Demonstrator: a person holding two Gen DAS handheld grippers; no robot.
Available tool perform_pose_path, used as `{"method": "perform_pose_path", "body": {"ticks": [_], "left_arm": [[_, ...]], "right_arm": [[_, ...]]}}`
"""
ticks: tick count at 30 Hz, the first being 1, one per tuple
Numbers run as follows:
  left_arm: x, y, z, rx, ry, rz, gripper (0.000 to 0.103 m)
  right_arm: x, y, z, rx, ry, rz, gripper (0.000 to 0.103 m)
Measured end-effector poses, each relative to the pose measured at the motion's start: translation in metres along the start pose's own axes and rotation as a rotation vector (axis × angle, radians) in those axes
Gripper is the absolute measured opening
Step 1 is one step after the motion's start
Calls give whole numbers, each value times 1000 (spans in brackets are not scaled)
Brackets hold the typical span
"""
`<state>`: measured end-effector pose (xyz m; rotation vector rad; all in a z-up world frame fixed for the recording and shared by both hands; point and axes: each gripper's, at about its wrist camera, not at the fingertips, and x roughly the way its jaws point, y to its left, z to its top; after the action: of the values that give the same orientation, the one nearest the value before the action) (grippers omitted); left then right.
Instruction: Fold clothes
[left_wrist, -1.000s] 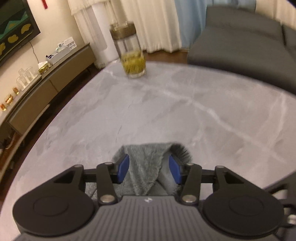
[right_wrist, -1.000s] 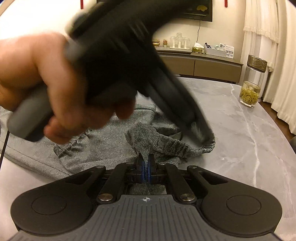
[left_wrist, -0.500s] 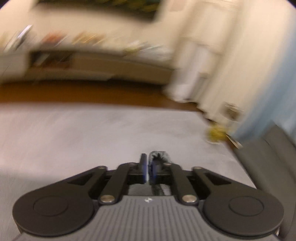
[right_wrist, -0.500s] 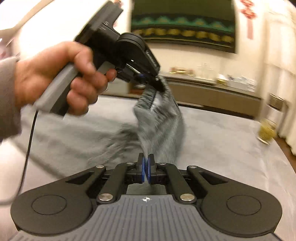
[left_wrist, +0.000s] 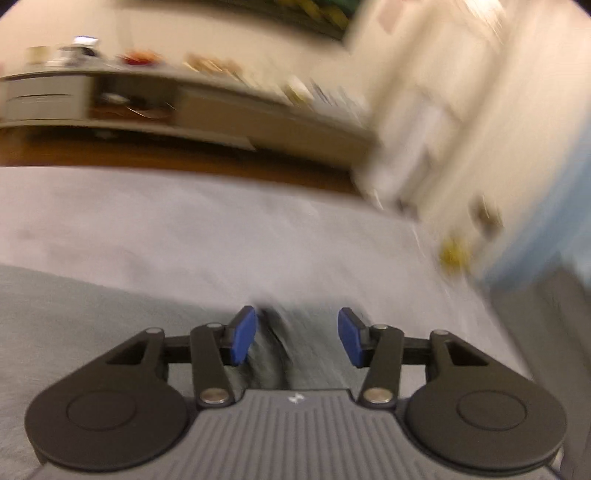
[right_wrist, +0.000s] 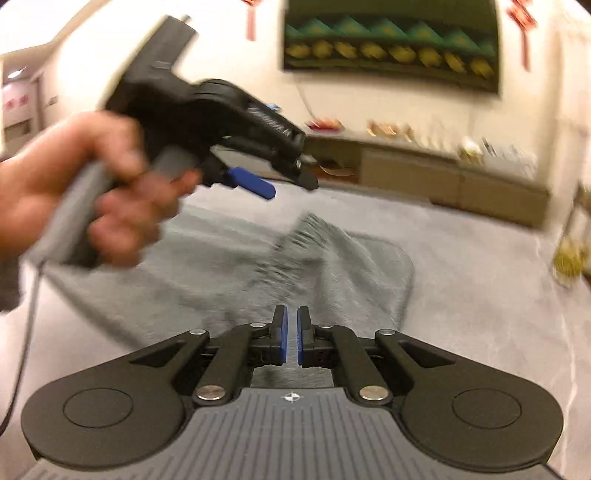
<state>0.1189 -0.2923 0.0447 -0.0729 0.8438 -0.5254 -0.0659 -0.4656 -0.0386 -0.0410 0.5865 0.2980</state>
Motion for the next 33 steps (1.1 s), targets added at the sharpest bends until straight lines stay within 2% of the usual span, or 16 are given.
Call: {"method": "perform_pose_path", "body": {"ticks": [1,2,3,4,7,9,12,14,16,18,28,29,30,33], "left_arm": [[14,-7,-5,52,37,27,46],[23,-7,-8,77,50,77,40],[31,-6,-11,93,56,134,41],[38,-5,-15,110,63,190,49],[34,7,-17,44,52,167,50],[15,9,-21,16,16,134,47],[-15,8,-40,12,-26,82,47],[-22,8,-60,37,4,97,44],[-20,8,-72,62,10,115,47],[-18,8,-83,85,10,131,47],[-34,4,-88,141,38,176,49],[-38,7,-87,136,42,189,44],[-46,11,-87,130,36,200,40],[-80,26,-87,102,2,216,40]], "right_arm": [[11,-4,-2,18,52,6,4],[22,-6,-4,29,111,24,5],[27,-6,-6,23,147,45,6],[26,-4,-7,3,146,52,8],[21,-9,-6,12,165,84,8],[16,-17,-2,42,144,70,8],[11,-27,7,96,67,36,8],[21,-28,7,92,85,5,8],[33,-25,-2,64,147,-22,8],[37,-23,-5,37,142,-28,8],[34,-28,-4,48,135,-23,8],[32,-27,-2,47,132,-26,8],[29,-23,1,46,125,-33,8],[20,-12,12,41,104,-52,8]]}}
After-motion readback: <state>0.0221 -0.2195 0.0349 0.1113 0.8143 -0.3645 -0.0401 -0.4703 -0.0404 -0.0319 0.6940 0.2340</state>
